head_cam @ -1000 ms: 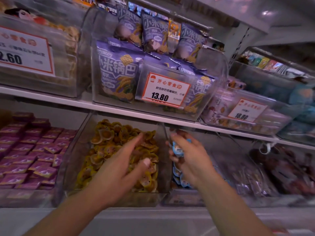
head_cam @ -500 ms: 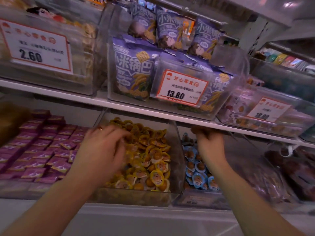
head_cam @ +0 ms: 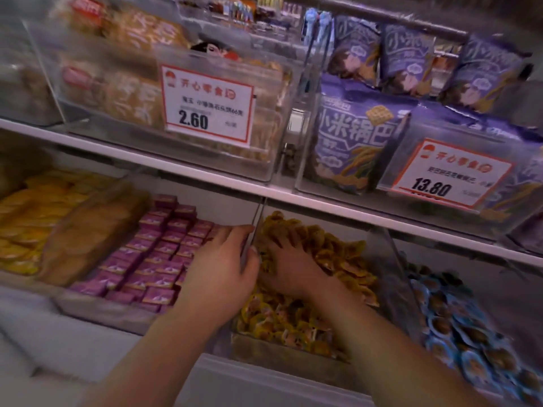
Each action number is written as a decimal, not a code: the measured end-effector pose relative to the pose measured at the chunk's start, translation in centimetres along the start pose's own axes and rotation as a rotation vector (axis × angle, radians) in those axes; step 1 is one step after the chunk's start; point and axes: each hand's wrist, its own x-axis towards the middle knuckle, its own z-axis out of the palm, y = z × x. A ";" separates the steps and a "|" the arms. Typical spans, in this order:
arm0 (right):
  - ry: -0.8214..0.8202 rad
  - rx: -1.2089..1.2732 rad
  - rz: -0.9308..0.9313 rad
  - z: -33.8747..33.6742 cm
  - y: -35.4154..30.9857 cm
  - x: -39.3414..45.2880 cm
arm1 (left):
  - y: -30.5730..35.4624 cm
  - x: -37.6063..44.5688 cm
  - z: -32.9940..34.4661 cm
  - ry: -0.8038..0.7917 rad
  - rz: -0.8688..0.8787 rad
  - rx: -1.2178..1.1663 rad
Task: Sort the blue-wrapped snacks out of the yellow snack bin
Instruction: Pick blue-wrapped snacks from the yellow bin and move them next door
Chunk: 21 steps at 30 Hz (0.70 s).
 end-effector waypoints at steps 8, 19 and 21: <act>-0.094 -0.165 -0.086 -1.4 3.1 -7.6 | -0.2 0.1 0.0 -0.020 0.006 -0.061; 0.160 -0.047 -0.035 -3.0 0.2 -4.2 | 0.2 0.1 0.8 0.017 -0.021 -0.136; 0.035 0.024 -0.017 -1.9 -0.9 -2.5 | 0.2 0.0 0.8 0.014 -0.022 -0.142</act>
